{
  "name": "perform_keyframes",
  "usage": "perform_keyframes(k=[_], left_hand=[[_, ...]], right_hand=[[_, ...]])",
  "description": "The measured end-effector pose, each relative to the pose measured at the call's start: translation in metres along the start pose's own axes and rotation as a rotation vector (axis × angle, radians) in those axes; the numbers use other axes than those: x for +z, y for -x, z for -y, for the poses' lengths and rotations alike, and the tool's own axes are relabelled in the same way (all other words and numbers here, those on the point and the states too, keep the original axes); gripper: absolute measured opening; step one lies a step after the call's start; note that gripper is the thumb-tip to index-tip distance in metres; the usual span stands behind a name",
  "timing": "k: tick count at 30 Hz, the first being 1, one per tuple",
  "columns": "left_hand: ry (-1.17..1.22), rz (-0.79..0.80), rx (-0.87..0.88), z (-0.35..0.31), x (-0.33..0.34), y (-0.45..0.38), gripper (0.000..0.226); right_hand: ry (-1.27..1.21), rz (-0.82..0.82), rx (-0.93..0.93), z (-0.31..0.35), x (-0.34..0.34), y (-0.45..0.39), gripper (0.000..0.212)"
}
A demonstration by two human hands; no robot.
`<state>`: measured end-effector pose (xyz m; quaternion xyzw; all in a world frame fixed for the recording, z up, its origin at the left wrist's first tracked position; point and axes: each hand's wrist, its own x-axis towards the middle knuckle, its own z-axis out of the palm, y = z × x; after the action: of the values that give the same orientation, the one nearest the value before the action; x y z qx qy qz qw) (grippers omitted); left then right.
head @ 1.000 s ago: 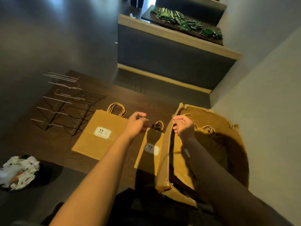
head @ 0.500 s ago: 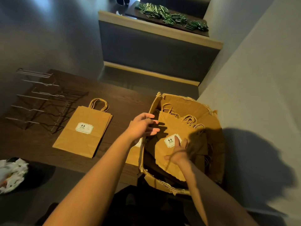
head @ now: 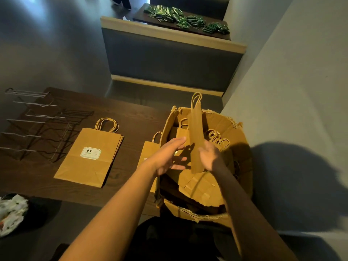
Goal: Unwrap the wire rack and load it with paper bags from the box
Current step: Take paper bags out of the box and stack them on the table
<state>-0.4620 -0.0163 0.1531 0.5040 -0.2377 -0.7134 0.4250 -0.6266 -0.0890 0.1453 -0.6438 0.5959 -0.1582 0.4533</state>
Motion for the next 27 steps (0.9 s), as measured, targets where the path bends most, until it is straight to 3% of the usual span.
perform_keyframes(k=[2,5,7,9,11,13,16,18,20,23,27], left_hand=[[-0.010,0.029,0.035,-0.001,0.011,-0.004,0.063],[-0.082,-0.146,0.177,-0.007,0.007,-0.009,0.028],[-0.122,-0.205,0.201,-0.015,-0.006,-0.007,0.023],[-0.166,-0.254,0.199,-0.025,-0.023,0.001,0.027],[-0.207,-0.277,0.210,-0.033,-0.039,0.007,0.027],[-0.212,-0.326,0.231,-0.039,-0.052,0.011,0.025],[-0.147,-0.423,0.236,-0.043,-0.066,0.016,0.025],[-0.122,-0.445,0.229,-0.043,-0.074,0.019,0.029],[-0.102,-0.451,0.221,-0.041,-0.082,0.019,0.035],[-0.081,-0.445,0.209,-0.038,-0.087,0.019,0.039],[-0.065,-0.412,0.218,-0.042,-0.082,0.018,0.035]], right_hand=[[0.257,0.067,-0.191,0.013,0.024,0.016,0.042],[0.408,0.181,-0.295,0.025,0.049,0.031,0.070],[0.114,0.171,-0.306,0.024,0.049,0.030,0.048],[-0.362,-0.026,-0.185,0.018,0.045,0.027,0.018],[-0.554,-0.242,-0.017,0.000,0.045,0.012,0.017],[-0.145,-0.223,0.058,-0.029,0.047,-0.005,0.012],[0.667,0.231,0.124,-0.080,0.069,-0.014,0.083],[0.936,0.327,0.120,-0.093,0.086,-0.008,0.108],[1.042,0.264,0.089,-0.091,0.098,-0.006,0.101],[1.118,0.221,0.058,-0.074,0.102,-0.011,0.074],[1.009,0.252,-0.064,-0.054,0.075,-0.012,0.052]])
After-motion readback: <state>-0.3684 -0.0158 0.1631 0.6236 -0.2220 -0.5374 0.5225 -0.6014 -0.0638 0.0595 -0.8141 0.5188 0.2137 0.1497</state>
